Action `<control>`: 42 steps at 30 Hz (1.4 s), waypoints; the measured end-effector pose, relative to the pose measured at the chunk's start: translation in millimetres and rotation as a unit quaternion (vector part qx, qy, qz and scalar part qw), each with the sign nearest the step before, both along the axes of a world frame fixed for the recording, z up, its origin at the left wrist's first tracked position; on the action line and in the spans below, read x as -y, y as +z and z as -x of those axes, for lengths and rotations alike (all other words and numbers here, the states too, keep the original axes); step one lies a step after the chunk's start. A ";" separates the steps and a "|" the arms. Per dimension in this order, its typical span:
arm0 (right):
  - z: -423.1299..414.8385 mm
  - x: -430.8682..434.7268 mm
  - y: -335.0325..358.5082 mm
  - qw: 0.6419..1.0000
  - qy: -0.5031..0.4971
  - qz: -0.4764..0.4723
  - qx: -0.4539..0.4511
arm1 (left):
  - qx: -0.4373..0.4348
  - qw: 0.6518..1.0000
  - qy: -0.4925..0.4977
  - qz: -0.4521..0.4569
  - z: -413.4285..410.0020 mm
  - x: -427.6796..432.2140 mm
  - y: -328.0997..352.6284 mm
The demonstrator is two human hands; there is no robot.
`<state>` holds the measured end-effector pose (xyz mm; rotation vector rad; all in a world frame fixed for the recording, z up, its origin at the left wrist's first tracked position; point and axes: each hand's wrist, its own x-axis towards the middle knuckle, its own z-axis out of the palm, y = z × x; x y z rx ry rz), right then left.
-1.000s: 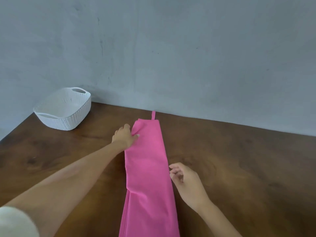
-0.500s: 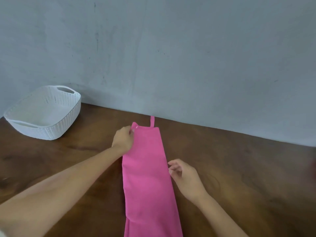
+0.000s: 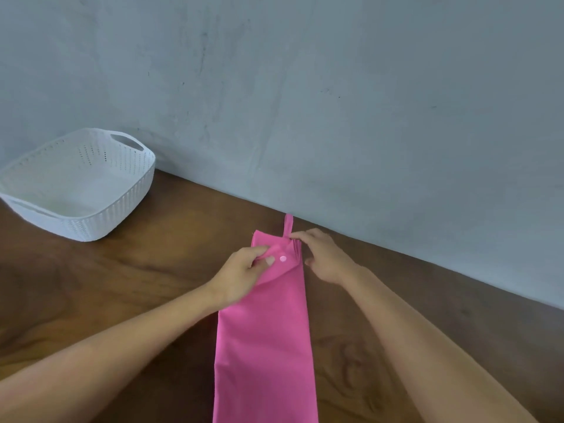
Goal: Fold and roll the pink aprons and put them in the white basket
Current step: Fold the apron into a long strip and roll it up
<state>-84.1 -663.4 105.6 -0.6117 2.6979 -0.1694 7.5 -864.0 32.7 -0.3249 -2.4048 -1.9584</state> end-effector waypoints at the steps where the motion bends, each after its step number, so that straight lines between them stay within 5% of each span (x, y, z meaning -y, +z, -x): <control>1: 8.2 3.6 -2.2 0.999 0.023 -0.026 -0.001 | 0.010 0.999 -0.026 -0.017 2.7 3.0 -0.4; 7: 35.0 6.8 -6.1 0.996 0.051 -0.068 -0.005 | 0.099 0.988 -0.085 -0.088 14.6 26.4 -6.1; 14: 23.8 -25.3 3.5 0.999 0.051 0.006 -0.016 | 0.022 0.998 0.021 0.050 44.5 36.2 -9.3; 20: -3.7 -38.9 29.1 0.997 0.046 0.048 -0.028 | 0.080 0.994 -0.066 0.027 61.5 31.2 2.6; 30: -54.9 -55.2 71.0 0.995 0.021 0.052 -0.085 | -0.026 0.999 -0.025 -0.011 32.6 15.5 63.3; 37: -110.0 -57.7 52.7 0.971 0.001 -0.061 -0.232 | 0.008 0.999 -0.043 -0.028 -8.5 13.5 68.4; 42: -147.2 -55.0 20.4 0.978 -0.029 0.027 -0.207 | 0.026 0.999 -0.040 0.014 -40.4 18.3 51.4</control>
